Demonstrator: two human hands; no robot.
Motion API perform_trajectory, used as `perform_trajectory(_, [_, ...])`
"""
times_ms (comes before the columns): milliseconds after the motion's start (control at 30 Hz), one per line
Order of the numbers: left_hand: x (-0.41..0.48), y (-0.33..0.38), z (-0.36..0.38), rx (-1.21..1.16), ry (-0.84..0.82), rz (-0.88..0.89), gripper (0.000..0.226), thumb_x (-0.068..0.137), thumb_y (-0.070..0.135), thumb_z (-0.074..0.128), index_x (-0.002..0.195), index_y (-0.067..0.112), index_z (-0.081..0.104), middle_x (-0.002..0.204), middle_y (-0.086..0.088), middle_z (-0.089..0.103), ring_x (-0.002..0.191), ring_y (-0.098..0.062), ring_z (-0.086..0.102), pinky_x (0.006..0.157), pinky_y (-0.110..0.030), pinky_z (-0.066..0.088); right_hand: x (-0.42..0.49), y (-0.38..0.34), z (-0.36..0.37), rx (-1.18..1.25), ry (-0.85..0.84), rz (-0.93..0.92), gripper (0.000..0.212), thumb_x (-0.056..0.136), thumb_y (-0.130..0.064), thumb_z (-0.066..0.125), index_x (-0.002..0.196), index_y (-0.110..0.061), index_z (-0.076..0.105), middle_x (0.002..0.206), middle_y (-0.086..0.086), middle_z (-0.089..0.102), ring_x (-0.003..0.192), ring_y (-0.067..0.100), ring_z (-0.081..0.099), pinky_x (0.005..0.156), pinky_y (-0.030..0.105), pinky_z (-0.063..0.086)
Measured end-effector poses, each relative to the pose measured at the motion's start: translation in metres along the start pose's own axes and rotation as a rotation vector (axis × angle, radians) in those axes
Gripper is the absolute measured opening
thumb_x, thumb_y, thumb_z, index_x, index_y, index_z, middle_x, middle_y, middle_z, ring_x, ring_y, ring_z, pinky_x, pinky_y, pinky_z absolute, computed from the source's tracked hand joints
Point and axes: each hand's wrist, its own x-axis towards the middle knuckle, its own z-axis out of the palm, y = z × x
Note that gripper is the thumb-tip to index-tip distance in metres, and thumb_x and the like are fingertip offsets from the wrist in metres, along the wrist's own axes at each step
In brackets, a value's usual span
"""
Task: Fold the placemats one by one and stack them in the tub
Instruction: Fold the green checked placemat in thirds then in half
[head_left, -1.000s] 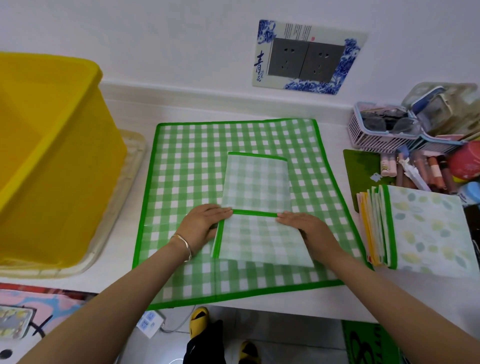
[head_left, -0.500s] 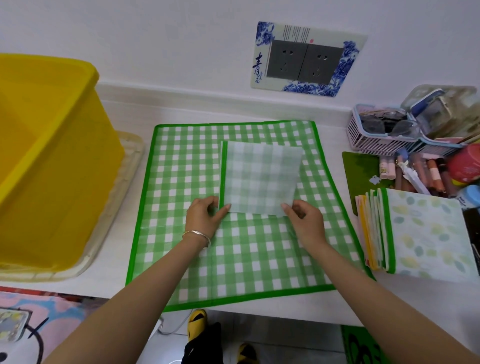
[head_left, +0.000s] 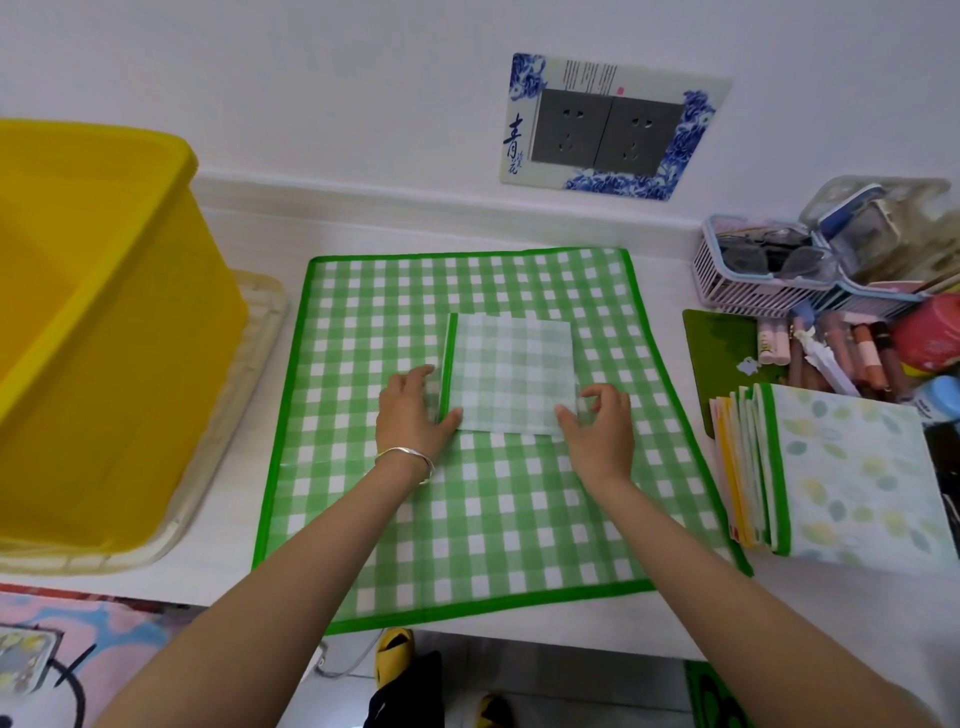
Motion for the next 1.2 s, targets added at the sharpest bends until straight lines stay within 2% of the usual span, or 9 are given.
perform_trajectory(133, [0.008, 0.006, 0.003, 0.285, -0.087, 0.286, 0.056, 0.095, 0.042, 0.043, 0.146, 0.027, 0.026, 0.154, -0.002, 0.022, 0.141, -0.024, 0.018, 0.115, -0.038, 0.016, -0.002, -0.018, 0.016, -0.106, -0.004, -0.251, 0.037, 0.090, -0.030, 0.059, 0.124, -0.017, 0.052, 0.131, 0.001, 0.047, 0.121, 0.017, 0.043, 0.106, 0.037, 0.034])
perform_trajectory(267, [0.013, 0.011, 0.016, 0.485, -0.238, 0.336, 0.050, 0.101, 0.039, 0.021, 0.149, 0.030, 0.009, 0.158, 0.005, -0.001, 0.145, -0.020, -0.006, 0.115, -0.037, -0.006, -0.001, -0.035, 0.042, -0.281, -0.176, -0.370, 0.047, 0.098, -0.030, 0.041, 0.143, -0.016, 0.035, 0.155, 0.002, 0.023, 0.144, 0.017, 0.015, 0.118, 0.036, 0.006])
perform_trajectory(367, [0.015, 0.005, 0.025, 0.553, -0.275, 0.314, 0.050, 0.101, 0.037, 0.015, 0.149, 0.028, 0.003, 0.157, 0.005, -0.007, 0.144, -0.018, -0.011, 0.115, -0.037, -0.009, -0.001, -0.033, 0.058, -0.460, -0.279, -0.384, 0.049, 0.102, -0.030, 0.027, 0.149, -0.018, 0.019, 0.159, 0.000, 0.006, 0.146, 0.016, -0.001, 0.117, 0.036, -0.007])
perform_trajectory(533, [0.015, -0.003, 0.031, 0.576, -0.267, 0.316, 0.052, 0.101, 0.038, 0.014, 0.149, 0.026, -0.001, 0.157, 0.005, -0.011, 0.144, -0.020, -0.013, 0.116, -0.036, -0.009, 0.001, -0.022, 0.065, -0.653, -0.302, -0.422, 0.068, 0.089, -0.046, -0.009, 0.150, -0.022, 0.008, 0.159, -0.001, -0.001, 0.146, 0.016, -0.006, 0.116, 0.037, -0.010])
perform_trajectory(667, [0.017, -0.002, 0.031, 0.620, -0.268, 0.315, 0.052, 0.101, 0.039, 0.013, 0.149, 0.026, -0.003, 0.156, 0.005, -0.012, 0.144, -0.020, -0.013, 0.116, -0.036, -0.008, 0.010, -0.014, 0.057, -0.712, -0.338, -0.473, 0.075, 0.082, -0.051, -0.015, 0.150, -0.026, 0.001, 0.158, -0.005, -0.005, 0.145, 0.013, -0.010, 0.115, 0.036, -0.012])
perform_trajectory(900, [0.018, -0.003, 0.030, 0.599, -0.288, 0.308, 0.051, 0.101, 0.037, 0.011, 0.148, 0.027, -0.006, 0.156, 0.005, -0.014, 0.143, -0.022, -0.015, 0.116, -0.035, -0.009, 0.028, 0.013, 0.014, -0.670, -0.396, -0.339, 0.056, 0.101, -0.042, 0.013, 0.149, -0.022, -0.009, 0.157, -0.007, -0.014, 0.144, 0.010, -0.013, 0.116, 0.032, -0.012])
perform_trajectory(1033, [0.019, 0.003, 0.025, 0.555, -0.343, 0.287, 0.052, 0.102, 0.037, 0.015, 0.149, 0.026, -0.003, 0.157, 0.004, -0.011, 0.144, -0.023, -0.013, 0.115, -0.035, -0.008, 0.031, 0.015, 0.007, -0.646, -0.448, -0.296, 0.058, 0.101, -0.042, 0.014, 0.149, -0.021, -0.010, 0.157, -0.006, -0.014, 0.144, 0.011, -0.012, 0.117, 0.032, -0.011])
perform_trajectory(1133, [0.026, 0.009, 0.017, 0.422, -0.389, 0.257, 0.054, 0.101, 0.036, 0.027, 0.150, 0.024, 0.008, 0.158, 0.003, -0.001, 0.145, -0.023, -0.006, 0.117, -0.035, -0.002, 0.031, 0.011, 0.007, -0.534, -0.422, -0.266, 0.059, 0.101, -0.041, 0.024, 0.151, -0.021, 0.000, 0.159, -0.003, -0.002, 0.145, 0.014, -0.003, 0.118, 0.034, -0.004])
perform_trajectory(1200, [0.031, 0.013, 0.010, 0.268, -0.370, 0.228, 0.056, 0.099, 0.036, 0.037, 0.149, 0.020, 0.017, 0.157, 0.000, 0.009, 0.145, -0.022, 0.005, 0.117, -0.034, 0.006, 0.033, 0.006, 0.007, -0.330, -0.358, -0.198, 0.061, 0.097, -0.039, 0.039, 0.150, -0.019, 0.015, 0.156, 0.000, 0.019, 0.143, 0.020, 0.016, 0.118, 0.041, 0.013])
